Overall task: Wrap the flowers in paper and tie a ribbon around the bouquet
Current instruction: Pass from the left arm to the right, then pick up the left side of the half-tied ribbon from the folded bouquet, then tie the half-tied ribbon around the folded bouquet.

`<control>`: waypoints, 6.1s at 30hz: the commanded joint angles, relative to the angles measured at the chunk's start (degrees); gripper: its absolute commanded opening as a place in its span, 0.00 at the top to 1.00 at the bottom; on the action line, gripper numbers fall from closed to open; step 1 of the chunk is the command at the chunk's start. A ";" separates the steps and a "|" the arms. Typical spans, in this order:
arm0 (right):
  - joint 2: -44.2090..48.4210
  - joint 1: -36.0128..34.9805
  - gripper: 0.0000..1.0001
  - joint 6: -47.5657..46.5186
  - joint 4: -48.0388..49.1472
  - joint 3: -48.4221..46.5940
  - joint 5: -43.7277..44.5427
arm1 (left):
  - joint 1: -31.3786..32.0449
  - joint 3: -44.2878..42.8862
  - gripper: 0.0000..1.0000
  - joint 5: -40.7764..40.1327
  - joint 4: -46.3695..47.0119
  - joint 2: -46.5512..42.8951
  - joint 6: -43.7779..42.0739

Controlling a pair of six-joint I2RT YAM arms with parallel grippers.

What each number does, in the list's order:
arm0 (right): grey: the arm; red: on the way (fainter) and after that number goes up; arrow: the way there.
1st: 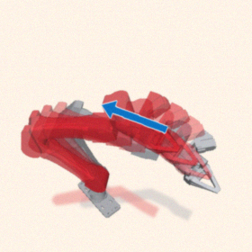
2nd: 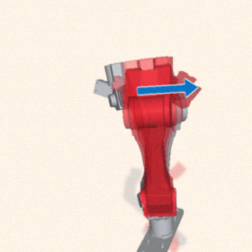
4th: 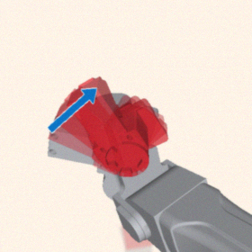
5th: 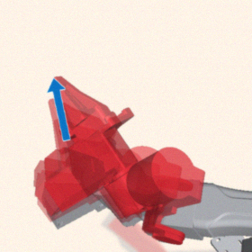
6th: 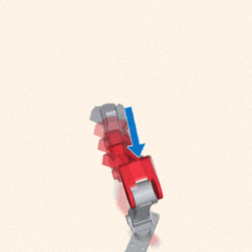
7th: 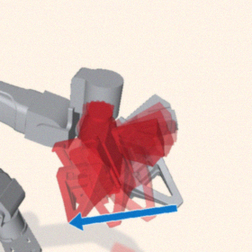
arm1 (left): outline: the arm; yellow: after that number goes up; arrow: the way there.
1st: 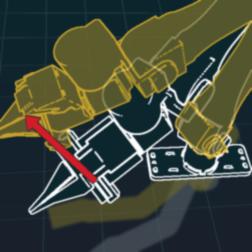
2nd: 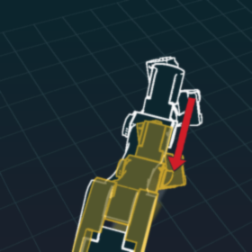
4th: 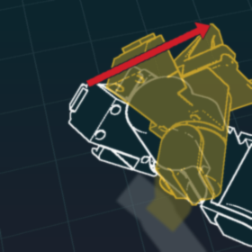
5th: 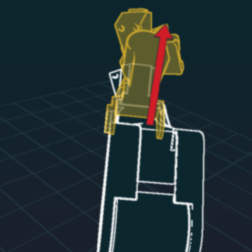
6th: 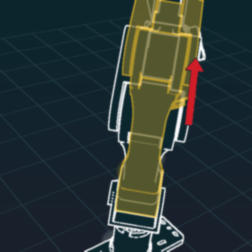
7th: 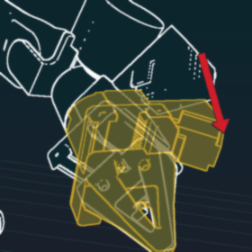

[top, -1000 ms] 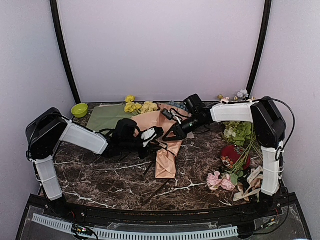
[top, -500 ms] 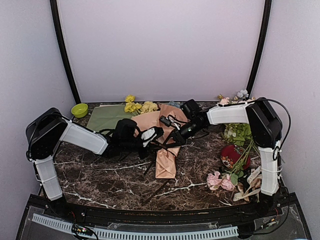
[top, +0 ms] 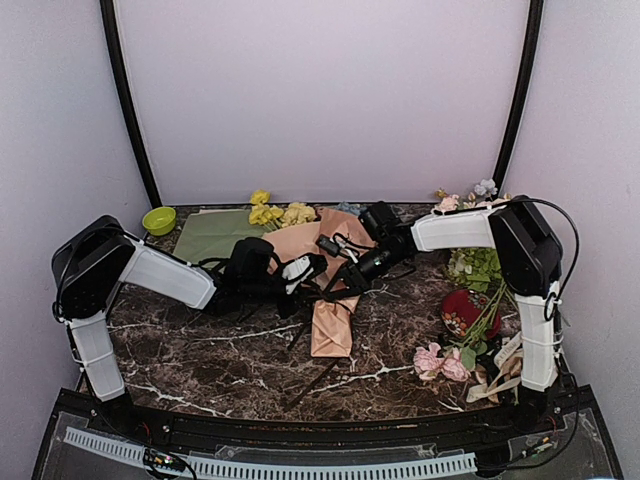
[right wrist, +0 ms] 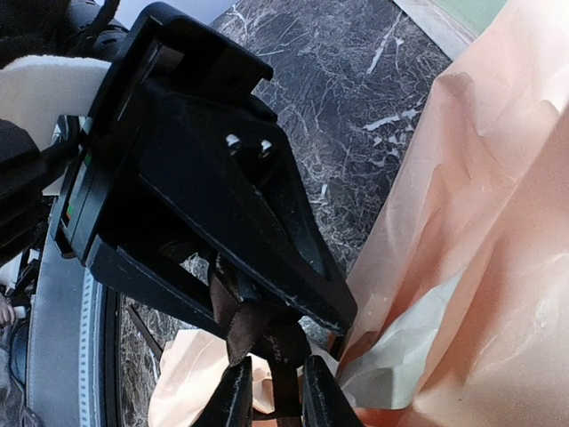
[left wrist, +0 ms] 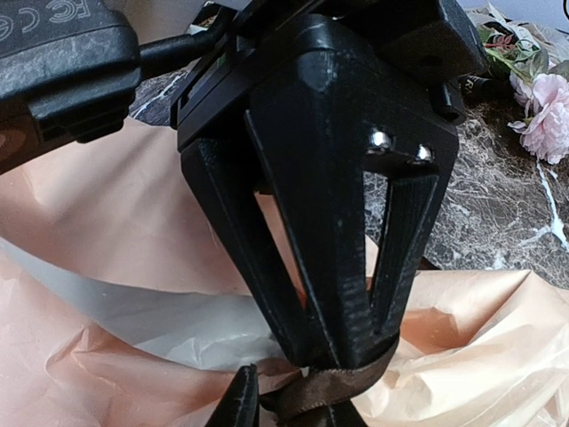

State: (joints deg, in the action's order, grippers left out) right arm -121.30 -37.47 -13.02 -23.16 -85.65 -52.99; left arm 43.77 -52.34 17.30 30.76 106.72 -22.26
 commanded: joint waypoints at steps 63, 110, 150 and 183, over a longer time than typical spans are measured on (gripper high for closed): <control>5.74 -0.35 1.00 3.61 6.63 3.79 4.14 | -3.16 -1.46 0.45 10.12 -17.94 -4.23 -2.74; 19.36 5.20 1.00 18.00 12.98 23.13 18.32 | -4.83 2.78 1.00 -2.70 -23.48 -5.11 2.59; 17.91 13.20 1.00 24.96 12.88 36.62 22.93 | -8.17 0.66 1.00 -1.09 -27.51 -1.52 8.54; 26.43 14.09 0.62 24.93 19.14 37.75 17.03 | -8.17 1.43 0.44 10.35 -26.92 -8.75 7.77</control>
State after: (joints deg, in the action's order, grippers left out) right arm -101.47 -23.81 11.86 -5.28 -48.77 -38.30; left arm 36.07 -51.99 26.00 4.19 104.05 -15.64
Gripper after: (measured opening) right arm 0.352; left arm 0.495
